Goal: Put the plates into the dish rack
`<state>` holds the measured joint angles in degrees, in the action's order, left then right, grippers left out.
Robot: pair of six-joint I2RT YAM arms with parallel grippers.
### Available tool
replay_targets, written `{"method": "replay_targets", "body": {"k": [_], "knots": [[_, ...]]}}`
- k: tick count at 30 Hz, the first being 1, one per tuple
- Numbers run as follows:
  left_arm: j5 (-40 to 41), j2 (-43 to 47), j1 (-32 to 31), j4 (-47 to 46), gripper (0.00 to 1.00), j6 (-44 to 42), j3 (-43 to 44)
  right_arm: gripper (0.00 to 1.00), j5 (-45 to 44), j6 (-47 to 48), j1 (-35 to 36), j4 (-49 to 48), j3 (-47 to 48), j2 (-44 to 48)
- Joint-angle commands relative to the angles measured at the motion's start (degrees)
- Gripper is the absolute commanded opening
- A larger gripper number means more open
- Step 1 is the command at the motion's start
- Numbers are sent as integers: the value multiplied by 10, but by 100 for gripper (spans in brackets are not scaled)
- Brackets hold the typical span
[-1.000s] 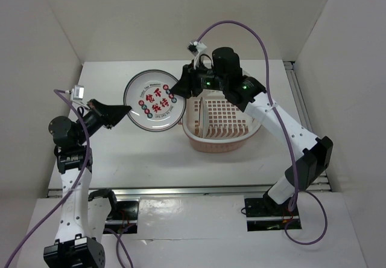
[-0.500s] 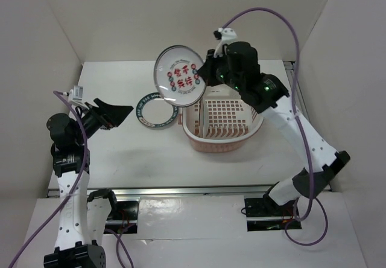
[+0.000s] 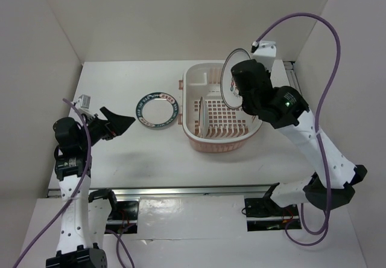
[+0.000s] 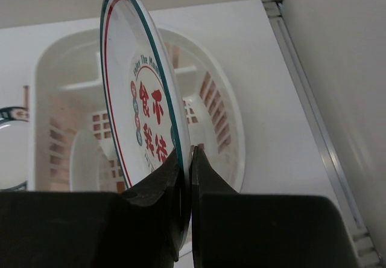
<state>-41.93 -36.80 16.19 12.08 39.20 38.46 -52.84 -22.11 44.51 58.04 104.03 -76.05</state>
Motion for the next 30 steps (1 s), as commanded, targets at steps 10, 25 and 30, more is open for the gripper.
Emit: {"method": "replay_targets", "body": {"k": [10,25,30], "knots": [[34,-8,0,28,100,-18,6,0,-81,-49,8,6,-58,-40],[34,-13,0,33,100,-18,11,0,-21,-54,15,-70,-150,-70],[34,-13,0,33,100,-18,11,0,-21,-77,31,-70,-169,-75]]}}
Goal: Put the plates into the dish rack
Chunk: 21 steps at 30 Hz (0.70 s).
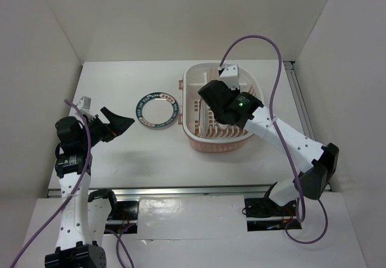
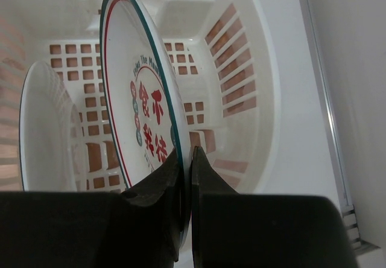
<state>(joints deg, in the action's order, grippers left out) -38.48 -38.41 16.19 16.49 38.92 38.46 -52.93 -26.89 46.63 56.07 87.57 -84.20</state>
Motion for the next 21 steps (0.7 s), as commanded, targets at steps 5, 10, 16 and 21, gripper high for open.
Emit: {"method": "replay_targets", "body": {"k": [5,10,16,21], "knots": [[0,3,0,-11,100,-16,11,0,-14,-40,10,-57,-30,1],[0,3,0,-11,100,-16,11,0,-14,-60,16,-57,-42,1],[0,3,0,-11,100,-16,11,0,-9,-86,21,-69,-72,1],[0,8,0,-6,100,-21,11,0,-14,-115,33,-62,-89,-4]]}}
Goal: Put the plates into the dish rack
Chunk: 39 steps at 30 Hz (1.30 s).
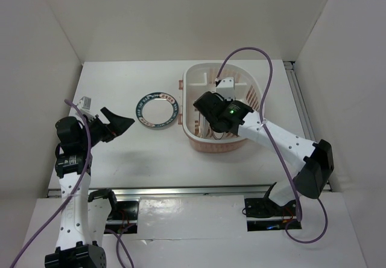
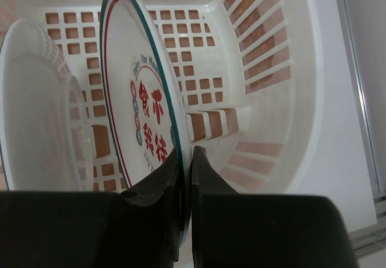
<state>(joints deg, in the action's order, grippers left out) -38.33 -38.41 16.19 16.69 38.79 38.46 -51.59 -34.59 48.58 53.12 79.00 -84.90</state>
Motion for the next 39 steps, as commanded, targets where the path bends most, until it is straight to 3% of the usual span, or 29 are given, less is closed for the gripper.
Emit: {"method": "replay_targets", "body": {"k": [1,17,39], "knots": [[-2,8,0,-8,100,-20,11,0,-27,-38,13,-33,-3,3],[-7,8,0,-8,100,-20,11,0,-72,-92,20,28,12,-4],[-12,3,0,-8,100,-20,11,0,-79,-67,14,35,19,2]]}}
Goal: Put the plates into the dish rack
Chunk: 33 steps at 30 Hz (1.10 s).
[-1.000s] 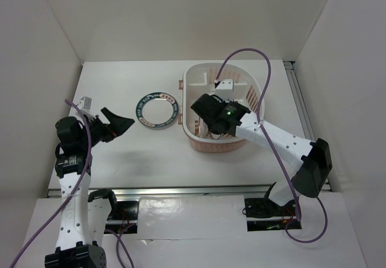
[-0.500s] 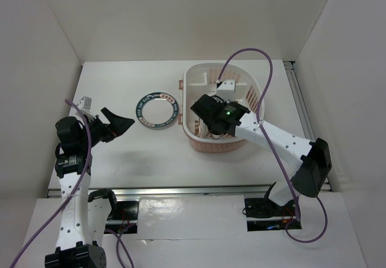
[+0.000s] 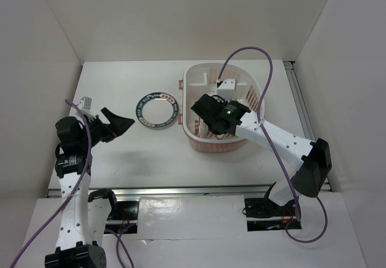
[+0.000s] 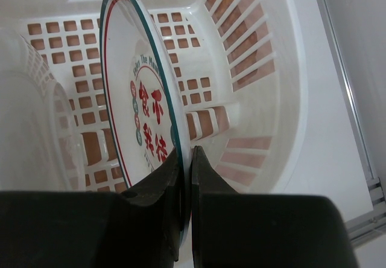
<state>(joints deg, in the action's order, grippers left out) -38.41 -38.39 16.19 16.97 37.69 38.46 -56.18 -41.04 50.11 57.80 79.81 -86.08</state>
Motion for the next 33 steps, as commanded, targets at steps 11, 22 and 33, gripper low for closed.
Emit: {"method": "replay_targets", "body": {"k": [11,22,33], "knots": [[-11,2,0,-11,100,-9,11,0,-28,3,-1,-19,10,2],[-11,2,0,-11,100,-9,11,0,-12,3,-1,-37,-8,-8],[-11,8,0,-11,100,-9,11,0,-7,-4,-1,-42,-13,-19]]}}
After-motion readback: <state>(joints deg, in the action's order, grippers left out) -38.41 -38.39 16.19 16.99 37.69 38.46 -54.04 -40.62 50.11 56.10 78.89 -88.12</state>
